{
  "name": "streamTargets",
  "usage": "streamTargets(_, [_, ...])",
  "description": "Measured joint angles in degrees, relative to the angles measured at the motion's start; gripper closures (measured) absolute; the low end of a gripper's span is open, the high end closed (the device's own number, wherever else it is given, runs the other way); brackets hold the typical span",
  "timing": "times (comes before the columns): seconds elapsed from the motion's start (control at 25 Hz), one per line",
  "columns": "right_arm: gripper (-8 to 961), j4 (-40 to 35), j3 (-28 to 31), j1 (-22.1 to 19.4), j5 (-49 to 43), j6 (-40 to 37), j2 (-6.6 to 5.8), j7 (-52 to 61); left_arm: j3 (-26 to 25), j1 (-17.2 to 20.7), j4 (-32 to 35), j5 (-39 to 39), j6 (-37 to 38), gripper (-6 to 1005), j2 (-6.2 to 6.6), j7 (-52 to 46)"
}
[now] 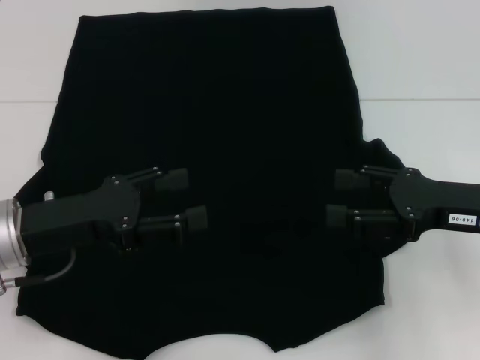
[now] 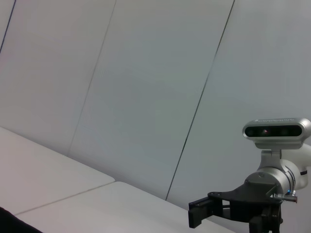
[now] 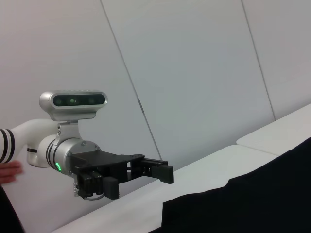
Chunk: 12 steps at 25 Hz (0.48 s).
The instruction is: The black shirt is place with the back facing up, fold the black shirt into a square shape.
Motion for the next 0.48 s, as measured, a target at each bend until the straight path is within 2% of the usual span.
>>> streamTargets(0.48, [69,0.0,0.4,0.0,0.0,0.1,0.00,0.0,-0.4,0.0,0.0,-0.1,0.0,122,0.09,-0.2])
